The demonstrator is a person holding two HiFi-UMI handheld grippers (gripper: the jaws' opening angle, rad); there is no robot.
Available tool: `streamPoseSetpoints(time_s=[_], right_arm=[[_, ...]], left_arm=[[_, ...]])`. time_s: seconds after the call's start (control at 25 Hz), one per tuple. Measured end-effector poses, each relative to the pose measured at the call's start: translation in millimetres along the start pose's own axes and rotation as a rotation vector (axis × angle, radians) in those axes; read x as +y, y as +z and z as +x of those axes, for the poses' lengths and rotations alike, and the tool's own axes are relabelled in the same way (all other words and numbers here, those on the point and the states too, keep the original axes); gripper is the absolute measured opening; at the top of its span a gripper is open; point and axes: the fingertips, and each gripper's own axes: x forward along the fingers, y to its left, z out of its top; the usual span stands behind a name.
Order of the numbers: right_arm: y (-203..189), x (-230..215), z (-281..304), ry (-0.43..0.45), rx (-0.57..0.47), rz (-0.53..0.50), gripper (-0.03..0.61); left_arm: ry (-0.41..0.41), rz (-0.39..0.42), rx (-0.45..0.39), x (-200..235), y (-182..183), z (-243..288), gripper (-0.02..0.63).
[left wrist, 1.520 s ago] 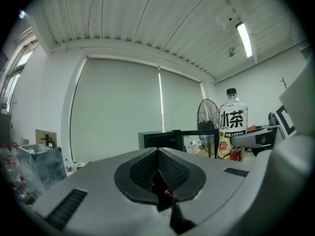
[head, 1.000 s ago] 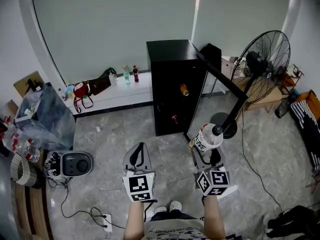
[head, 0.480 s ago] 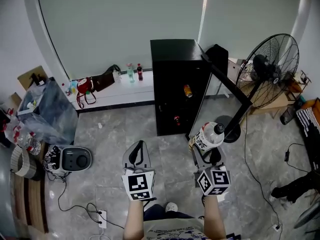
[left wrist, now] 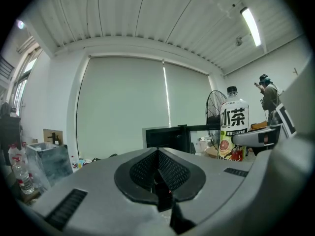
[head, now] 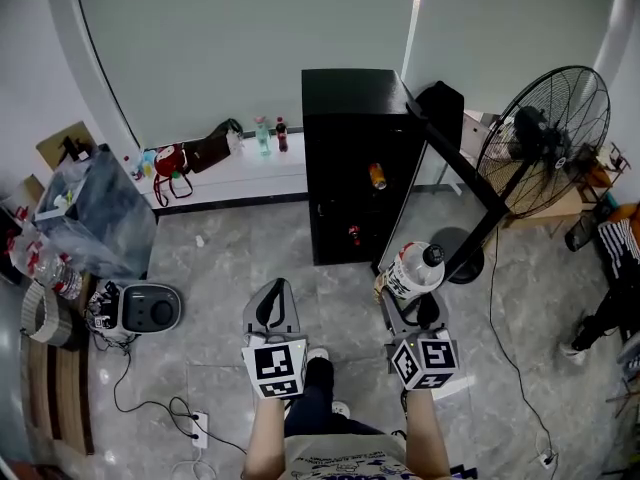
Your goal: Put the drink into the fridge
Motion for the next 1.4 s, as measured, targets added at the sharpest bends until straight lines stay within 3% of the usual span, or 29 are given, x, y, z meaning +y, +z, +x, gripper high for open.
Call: streamPoseSetpoints(time_s=[0.32, 0.84, 1.4], right_arm=[[-0.4, -25.1, 44.9, -0.02, 0.001, 0.013, 0.336], [21.3, -58.8, 169.4, -0.062, -0.002, 0.019, 0.336], [25.9, -72.3, 275.0, -0.104, 0.005, 0.014, 0.336]], left_arm=[[-0.013, -0.002, 0.006, 1.3, -0.7, 54.4, 0.005], [-0.067, 0.001, -0.017, 23.0, 21.8, 195.1, 0.005], [-0.115, -0.012, -0.001, 55.4, 19.2, 304.3, 0.005]])
